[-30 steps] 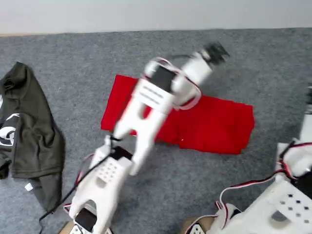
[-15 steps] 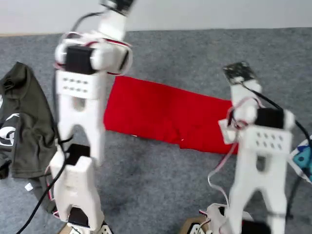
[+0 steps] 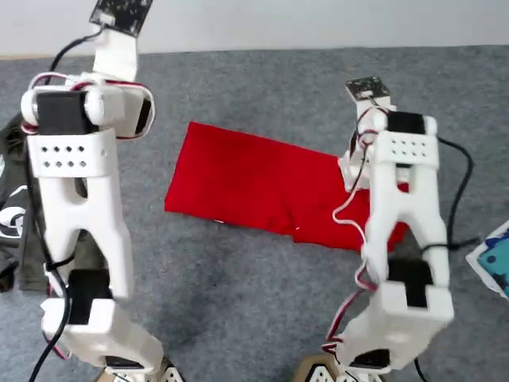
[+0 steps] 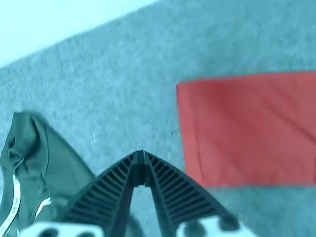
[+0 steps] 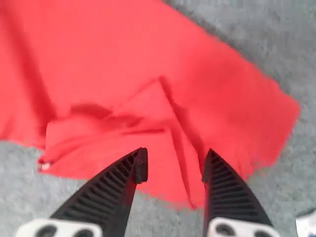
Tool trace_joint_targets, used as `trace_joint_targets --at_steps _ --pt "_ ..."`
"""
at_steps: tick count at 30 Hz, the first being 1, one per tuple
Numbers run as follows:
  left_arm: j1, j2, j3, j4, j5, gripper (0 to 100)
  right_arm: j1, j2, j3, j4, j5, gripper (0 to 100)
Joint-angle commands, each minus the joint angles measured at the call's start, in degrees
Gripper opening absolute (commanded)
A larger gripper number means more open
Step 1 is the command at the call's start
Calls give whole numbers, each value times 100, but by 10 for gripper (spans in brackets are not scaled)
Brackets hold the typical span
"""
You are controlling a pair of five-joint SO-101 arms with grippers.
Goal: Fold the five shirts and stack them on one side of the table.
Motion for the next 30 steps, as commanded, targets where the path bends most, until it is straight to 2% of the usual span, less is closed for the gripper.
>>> trace_joint_targets --at_steps 1,6,13,17,23,30 --pt "-149 -387 163 105 -123 3 -127 576 -879 -84 -70 186" --pt "-237 -422 154 105 -141 3 -180 1481 -1609 -48 -70 151" --pt "-255 -396 171 105 -141 3 -171 2237 -1714 -84 -70 132" --pt "-255 -378 180 105 -141 3 -154 2264 -1714 -84 -44 127" --pt "-255 -378 180 105 -141 3 -92 2149 -1767 -84 -26 20" --pt "-255 -378 180 105 -141 3 251 2097 -1881 -66 -18 10"
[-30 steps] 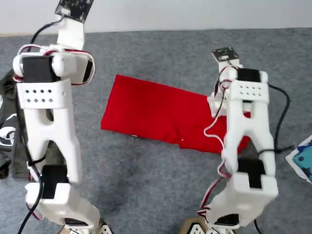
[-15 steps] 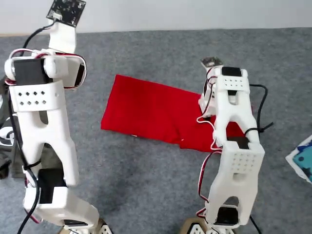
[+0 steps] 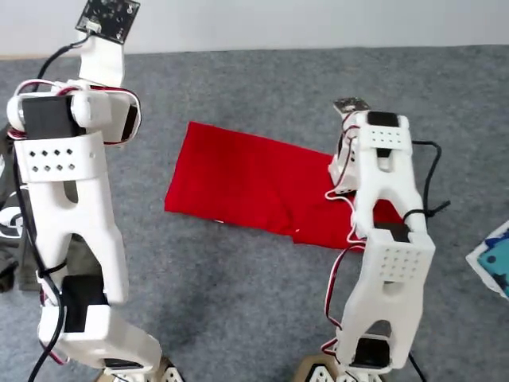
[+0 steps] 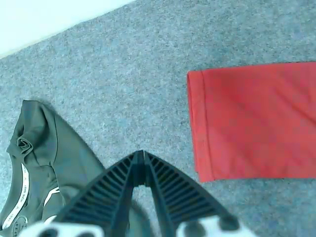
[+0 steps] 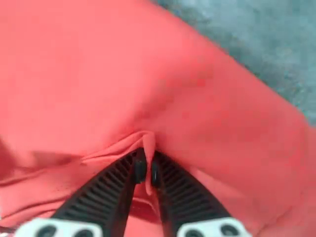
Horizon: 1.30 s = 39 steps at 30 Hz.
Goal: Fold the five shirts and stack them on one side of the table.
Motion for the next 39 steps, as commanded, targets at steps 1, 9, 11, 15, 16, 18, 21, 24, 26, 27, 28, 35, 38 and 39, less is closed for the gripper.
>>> trace_joint_targets --at_steps 1,9,11,15,16,18,21,24,26,27,28,35,38,39 --pt "-44 -229 13 105 -35 3 233 -251 -519 -48 -9 10" --pt "-44 -229 13 105 -35 3 453 -242 -782 40 -9 106" --pt "-44 -237 13 105 -35 3 435 -268 -791 84 -9 161" --pt "-44 -264 13 114 -35 3 418 -277 -993 110 -18 165" --pt "-44 -264 13 114 -35 3 409 -295 -1073 171 -18 161" --pt "-44 -264 13 114 -35 3 312 -391 -1248 356 -18 158" --pt "-44 -264 13 114 -35 3 84 -558 -1503 681 -18 158" --pt "-44 -264 13 114 -35 3 -215 -690 -1732 892 -53 158" --pt "-53 -264 13 114 -35 3 -444 -734 -1776 927 -62 158" --pt "-97 -264 13 114 -35 3 -549 -734 -1785 936 -105 158" --pt "-123 -255 13 114 -35 3 -655 -734 -1785 919 -264 158" --pt "-466 -237 426 105 -9 3 -1349 -708 -1785 848 -2549 158" --pt "-484 -281 822 114 0 3 -1851 -664 -1785 664 -3103 158" --pt "-571 -290 901 114 0 3 -1991 -629 -1785 532 -3253 158"
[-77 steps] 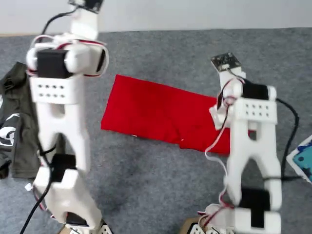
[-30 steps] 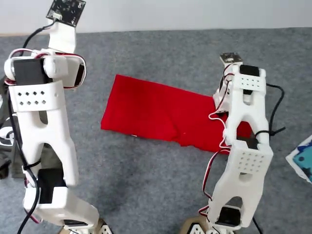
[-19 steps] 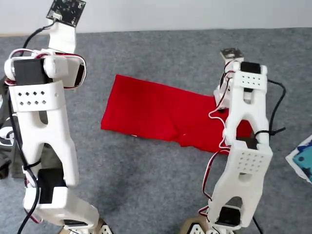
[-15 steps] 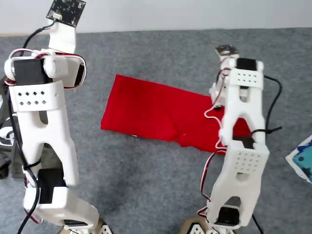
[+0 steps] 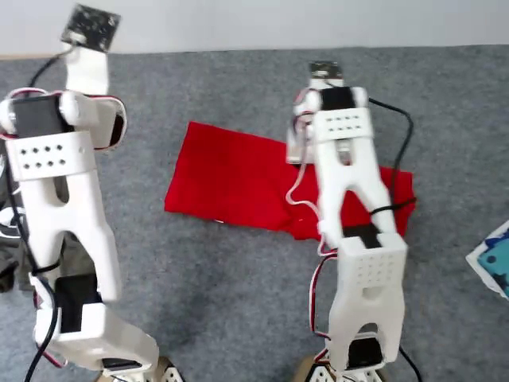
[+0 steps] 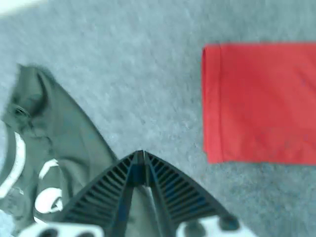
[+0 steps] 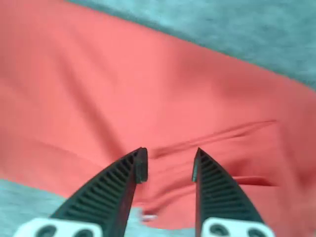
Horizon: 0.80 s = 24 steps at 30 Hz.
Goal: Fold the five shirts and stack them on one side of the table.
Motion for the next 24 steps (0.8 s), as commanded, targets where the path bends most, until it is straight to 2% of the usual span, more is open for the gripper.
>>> trace_joint_targets --at_steps 1,5,9,15,19,24 --pt "-237 -334 198 114 0 3 -532 -277 -325 -426 -607 158" --pt "-659 -686 523 114 0 3 -910 -101 -325 -1191 -774 158" --pt "-932 -1152 1059 105 0 3 -1341 40 -325 -1763 -1565 162" --pt "-985 -1758 1886 97 -9 3 -2097 514 -325 -2369 -1582 184" --pt "-932 -1952 2132 44 -9 3 -2229 611 -334 -2404 -1591 251" --pt "-730 -1758 2615 -457 0 6 -1938 242 -334 -1912 -1591 254"
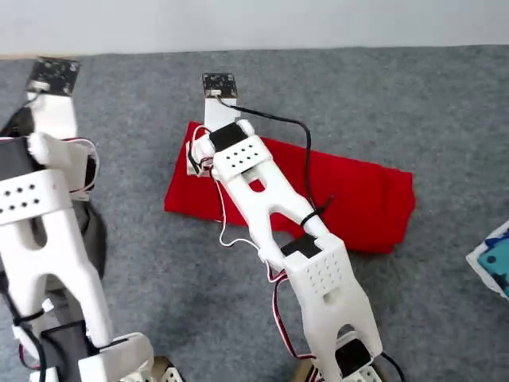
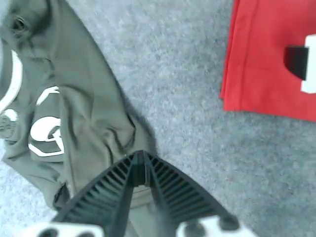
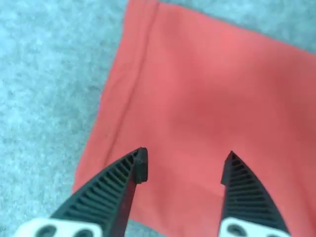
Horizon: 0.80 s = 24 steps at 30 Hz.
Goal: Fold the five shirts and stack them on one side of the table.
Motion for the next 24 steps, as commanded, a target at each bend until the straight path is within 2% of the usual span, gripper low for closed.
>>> trace_joint_targets --at_steps 1,3,7,10,16,20,24 --pt "185 44 145 -316 -9 12 303 -585 -334 418 -53 254" --pt "396 316 145 -369 44 43 505 -787 -334 760 -35 254" --pt "888 862 -13 -651 870 104 980 -1138 -334 1516 -35 252" --pt "1292 1266 -277 -905 1213 120 1349 -1367 -334 1938 -44 252" --pt "1890 2330 -1086 -1143 1345 120 2035 -2035 -334 2633 -35 251" --pt "1934 3270 -1824 -1301 1345 120 2404 -2580 -334 3125 -18 251" --pt "1820 4334 -2826 -1178 1319 159 2782 -3081 -308 3204 404 218"
